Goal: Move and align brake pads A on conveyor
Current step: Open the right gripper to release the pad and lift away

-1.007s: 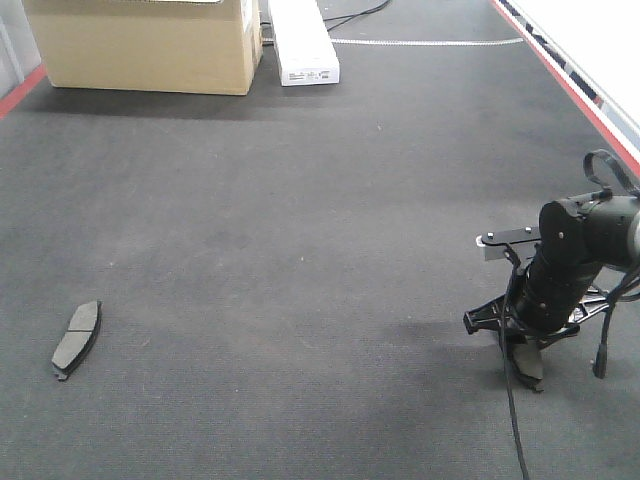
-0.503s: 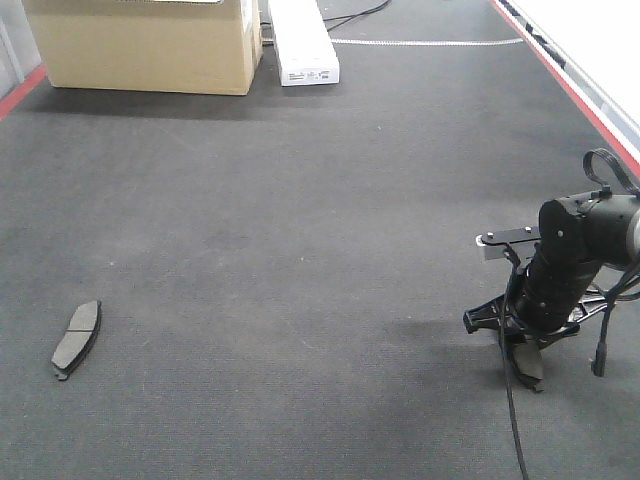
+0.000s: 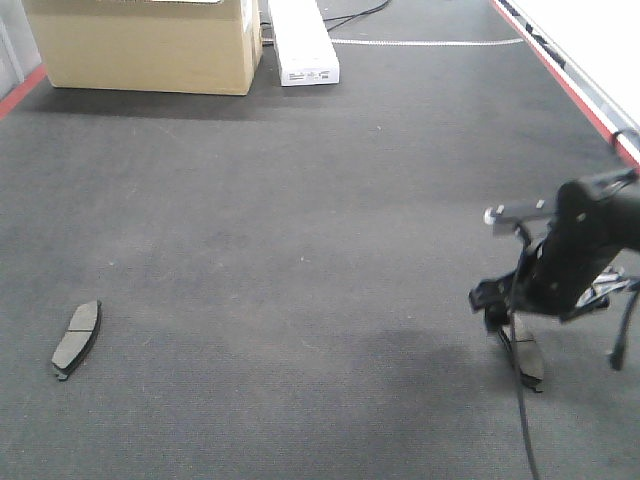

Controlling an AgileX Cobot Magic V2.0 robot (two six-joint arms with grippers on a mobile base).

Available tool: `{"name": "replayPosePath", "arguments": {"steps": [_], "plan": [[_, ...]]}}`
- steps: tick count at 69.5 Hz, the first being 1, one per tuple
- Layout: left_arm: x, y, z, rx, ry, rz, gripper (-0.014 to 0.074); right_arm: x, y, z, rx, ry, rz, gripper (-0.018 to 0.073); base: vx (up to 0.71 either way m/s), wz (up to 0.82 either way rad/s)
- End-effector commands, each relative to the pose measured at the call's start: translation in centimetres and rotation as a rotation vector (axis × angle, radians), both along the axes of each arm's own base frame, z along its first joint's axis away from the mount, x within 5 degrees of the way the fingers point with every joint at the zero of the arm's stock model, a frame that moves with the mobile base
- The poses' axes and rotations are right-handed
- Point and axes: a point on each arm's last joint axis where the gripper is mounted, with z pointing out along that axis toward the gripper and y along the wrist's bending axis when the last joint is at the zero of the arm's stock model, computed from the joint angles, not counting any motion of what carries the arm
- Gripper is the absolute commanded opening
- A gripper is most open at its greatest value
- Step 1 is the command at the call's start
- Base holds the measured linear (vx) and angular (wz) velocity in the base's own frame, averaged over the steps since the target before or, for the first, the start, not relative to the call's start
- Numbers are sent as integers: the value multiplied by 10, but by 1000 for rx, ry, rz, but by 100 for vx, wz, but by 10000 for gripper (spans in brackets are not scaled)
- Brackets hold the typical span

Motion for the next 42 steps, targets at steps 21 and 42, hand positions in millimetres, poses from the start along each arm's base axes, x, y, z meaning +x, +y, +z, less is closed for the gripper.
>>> {"name": "replayPosePath", "arguments": {"steps": [21,42], "plan": [[2,-1,12,-9,-74,-3,575,-74,-5,152,84,-494,35,585,0,0],[2,-1,12,-9,-74,-3,575,-167,-16,150,104,-729,38,585,0,0]]}}
